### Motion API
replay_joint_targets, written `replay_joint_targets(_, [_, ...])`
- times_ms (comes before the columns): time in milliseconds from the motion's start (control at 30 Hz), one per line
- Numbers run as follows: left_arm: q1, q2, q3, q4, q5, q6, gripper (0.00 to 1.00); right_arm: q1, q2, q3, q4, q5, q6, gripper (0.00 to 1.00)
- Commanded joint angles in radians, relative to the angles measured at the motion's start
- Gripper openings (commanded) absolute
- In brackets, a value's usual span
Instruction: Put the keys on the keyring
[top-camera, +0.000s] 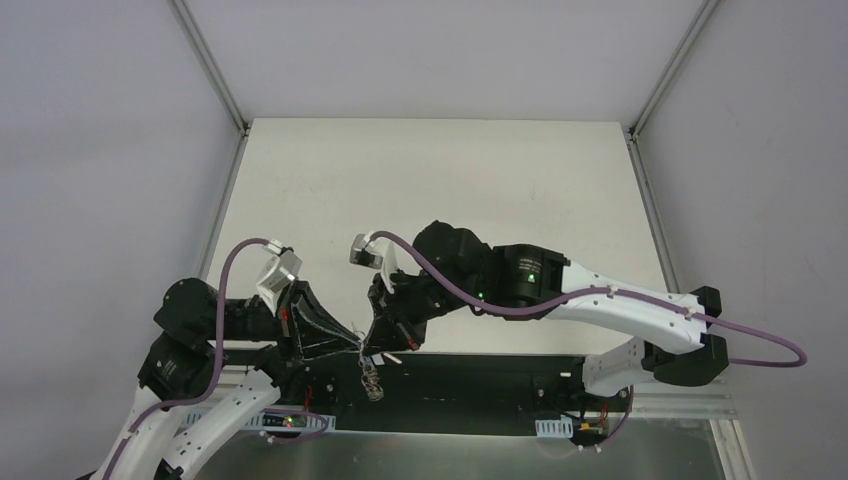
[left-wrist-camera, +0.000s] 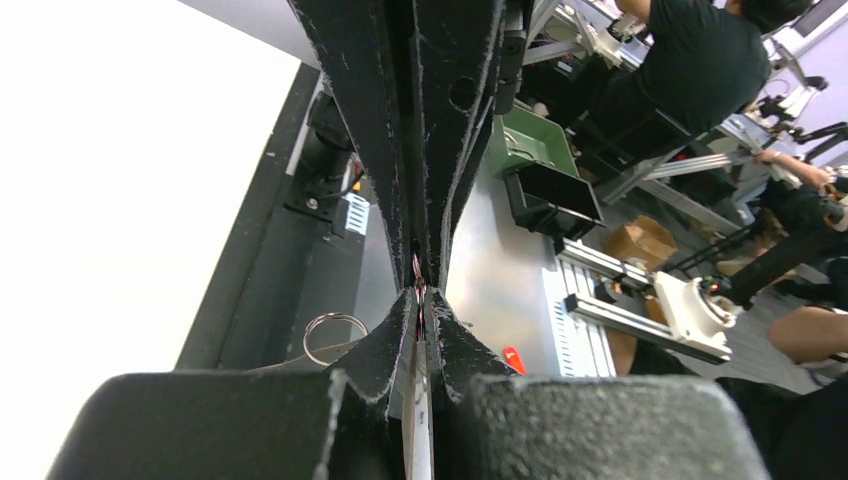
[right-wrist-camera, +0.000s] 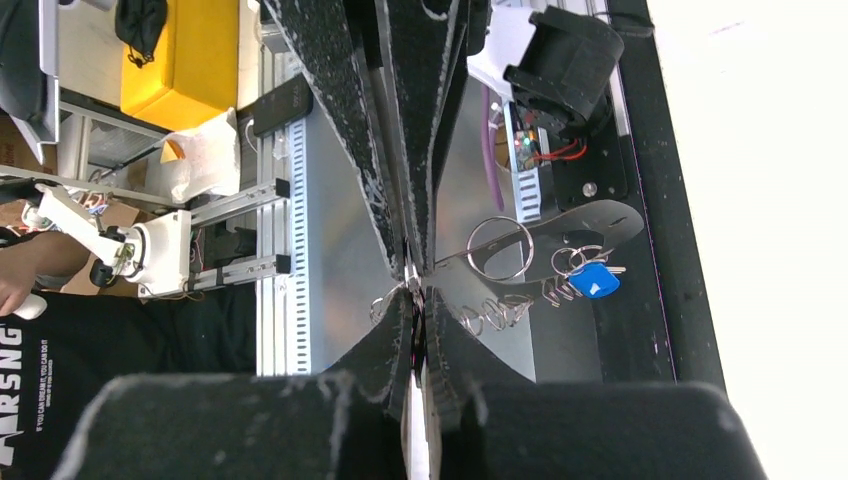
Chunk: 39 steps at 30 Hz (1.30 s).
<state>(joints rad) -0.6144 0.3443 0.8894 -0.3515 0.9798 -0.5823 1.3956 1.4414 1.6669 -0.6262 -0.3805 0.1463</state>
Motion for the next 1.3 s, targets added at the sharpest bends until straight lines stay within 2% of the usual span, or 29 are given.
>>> replay_joint_targets(0, [0.001,-0.044,0.079,0.047,-0.058,0.074,0.00,0.003,-0.094,-0.081,0.100,-0.018,0.022,0.00])
replay_joint_targets(67, [0.001,-0.055,0.083,0.067,-0.076,0.076,0.00,0.006,-0.105,-0.108,0.146,-0.032,0.019,0.04])
replay_joint_targets(167, [0.001,-0.072,0.082,0.116,-0.091,0.065,0.00,0.011,-0.100,-0.133,0.202,-0.051,0.018,0.16])
replay_joint_targets(400, [0.001,-0.087,0.061,0.234,-0.123,0.034,0.00,0.031,-0.060,-0.152,0.284,-0.068,-0.006,0.26])
replay_joint_targets(633, [0.001,-0.093,0.032,0.297,-0.120,0.008,0.00,0.034,-0.081,-0.148,0.285,-0.035,-0.029,0.29])
replay_joint_targets(1100, [0.001,-0.121,0.008,0.301,-0.098,-0.013,0.00,0.088,-0.167,-0.029,0.100,0.141,-0.178,0.36])
replay_joint_targets(1267, [0.001,-0.121,0.005,0.308,-0.093,-0.017,0.00,0.101,-0.171,-0.027,0.148,0.150,-0.192,0.37])
